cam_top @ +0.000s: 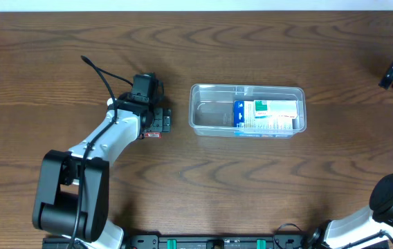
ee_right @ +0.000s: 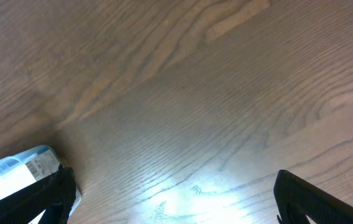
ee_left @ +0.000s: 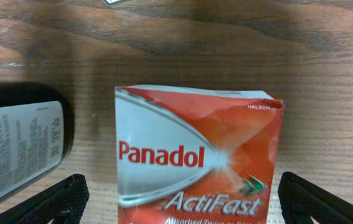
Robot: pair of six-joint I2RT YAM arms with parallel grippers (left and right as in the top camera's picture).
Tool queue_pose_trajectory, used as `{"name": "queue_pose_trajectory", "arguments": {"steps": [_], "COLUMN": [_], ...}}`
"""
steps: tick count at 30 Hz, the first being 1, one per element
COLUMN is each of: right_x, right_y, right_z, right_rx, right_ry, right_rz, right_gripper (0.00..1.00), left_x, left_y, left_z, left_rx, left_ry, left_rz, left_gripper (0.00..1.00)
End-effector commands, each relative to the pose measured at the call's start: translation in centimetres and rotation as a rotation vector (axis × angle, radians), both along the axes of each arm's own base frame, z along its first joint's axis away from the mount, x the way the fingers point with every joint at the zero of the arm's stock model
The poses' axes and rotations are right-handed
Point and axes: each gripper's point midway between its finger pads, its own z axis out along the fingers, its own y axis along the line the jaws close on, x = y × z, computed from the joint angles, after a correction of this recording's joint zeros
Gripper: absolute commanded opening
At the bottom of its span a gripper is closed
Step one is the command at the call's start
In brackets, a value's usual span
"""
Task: Pack container
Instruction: 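Lower left gripper over the red packet and grasp it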
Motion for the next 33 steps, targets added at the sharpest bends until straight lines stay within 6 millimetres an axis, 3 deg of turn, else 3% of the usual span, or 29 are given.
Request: {"name": "queue_pose_trajectory", "arguments": {"steps": [1, 7, 17, 22, 29, 33], "right_x": [0.0, 0.0, 0.0, 0.0, 0.0, 0.0], "right_y": [-0.1, -0.1, -0.1, -0.1, -0.1, -0.1], "right_z": [1.0, 1.0, 1.0, 1.0, 1.0, 1.0], "right_rx": [-0.007, -0.007, -0.007, -0.007, -0.007, -0.007], "right_ry": [-0.028, -0.028, -0.028, -0.028, -0.028, -0.028], "right_rz": [-0.013, -0.014, -0.013, -0.013, -0.014, -0.014], "right_gripper": [0.99, 0.99, 0.99, 0.99, 0.99, 0.99], "left_x": [0.0, 0.3, 0.1, 0.1, 0.1, 0.5], "left_y": [-0.1, -0.2, -0.8, -0.8, -0.8, -0.9], "left_z": [-0.5, -0.5, -2.2, -2.2, -2.0, -0.7], "left_rx": [-0.004, -0.007, -0.037, -0.036, -0.038, -0.046], "left_ry": [0.004, -0.006, 0.033, 0.035, 0.029, -0.005], "left_rz": [0.007, 0.007, -0.006, -0.006, -0.006, -0.007], "left_gripper": [0.98, 0.98, 0.99, 0.84, 0.8, 0.66]}}
